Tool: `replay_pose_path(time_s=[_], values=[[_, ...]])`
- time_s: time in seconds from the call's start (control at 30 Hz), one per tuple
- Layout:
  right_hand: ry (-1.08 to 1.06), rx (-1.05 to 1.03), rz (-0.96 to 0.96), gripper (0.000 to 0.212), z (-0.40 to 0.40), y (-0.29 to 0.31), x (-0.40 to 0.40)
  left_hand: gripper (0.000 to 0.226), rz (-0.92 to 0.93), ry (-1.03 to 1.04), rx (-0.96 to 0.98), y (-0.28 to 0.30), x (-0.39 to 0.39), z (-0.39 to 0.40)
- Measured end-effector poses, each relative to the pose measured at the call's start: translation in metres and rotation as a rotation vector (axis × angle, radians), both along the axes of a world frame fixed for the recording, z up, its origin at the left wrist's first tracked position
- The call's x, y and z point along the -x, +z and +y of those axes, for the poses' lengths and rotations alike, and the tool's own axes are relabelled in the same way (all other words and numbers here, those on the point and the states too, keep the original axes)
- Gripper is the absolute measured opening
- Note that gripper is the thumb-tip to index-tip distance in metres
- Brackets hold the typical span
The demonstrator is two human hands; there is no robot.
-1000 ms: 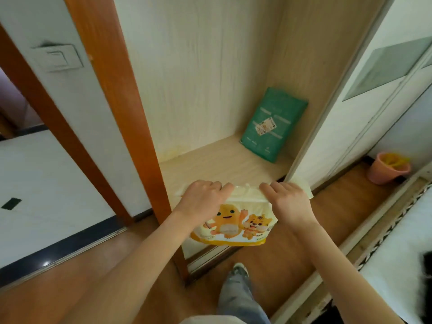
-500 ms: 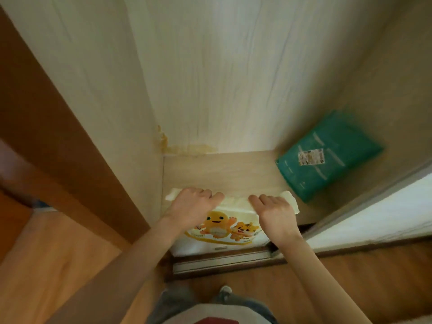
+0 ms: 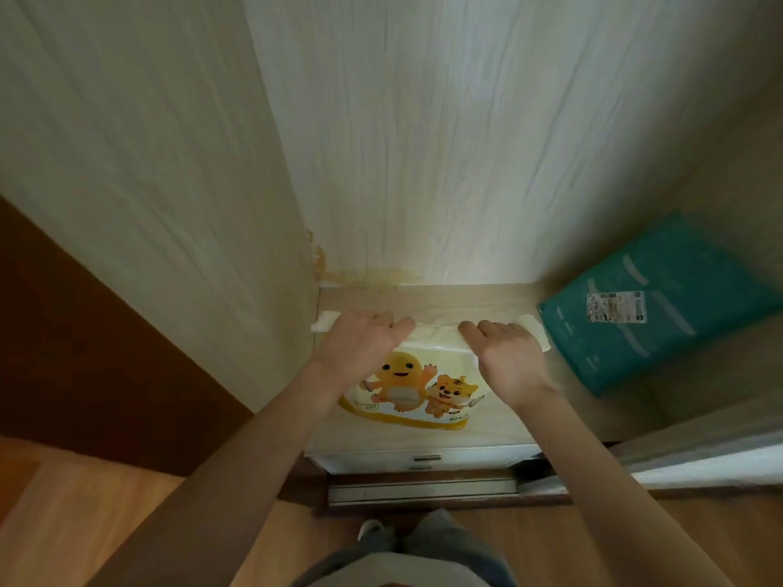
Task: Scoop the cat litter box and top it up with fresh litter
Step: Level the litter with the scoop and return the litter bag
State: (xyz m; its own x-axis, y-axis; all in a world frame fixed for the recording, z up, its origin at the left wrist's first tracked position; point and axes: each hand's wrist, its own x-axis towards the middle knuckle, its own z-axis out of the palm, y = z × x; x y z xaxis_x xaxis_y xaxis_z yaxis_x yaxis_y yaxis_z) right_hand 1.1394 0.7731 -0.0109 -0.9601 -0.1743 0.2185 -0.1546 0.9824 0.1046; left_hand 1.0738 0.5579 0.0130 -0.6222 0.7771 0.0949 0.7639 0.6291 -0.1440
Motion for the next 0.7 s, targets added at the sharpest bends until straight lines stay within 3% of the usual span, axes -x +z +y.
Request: replay_pose_path(time_s=[0.7], values=[[0.306, -0.027, -0.007, 0.055, 0.028, -0.065, 0.167, 0.045, -0.089, 0.314, 0.042, -0.074, 0.111, 0.014]])
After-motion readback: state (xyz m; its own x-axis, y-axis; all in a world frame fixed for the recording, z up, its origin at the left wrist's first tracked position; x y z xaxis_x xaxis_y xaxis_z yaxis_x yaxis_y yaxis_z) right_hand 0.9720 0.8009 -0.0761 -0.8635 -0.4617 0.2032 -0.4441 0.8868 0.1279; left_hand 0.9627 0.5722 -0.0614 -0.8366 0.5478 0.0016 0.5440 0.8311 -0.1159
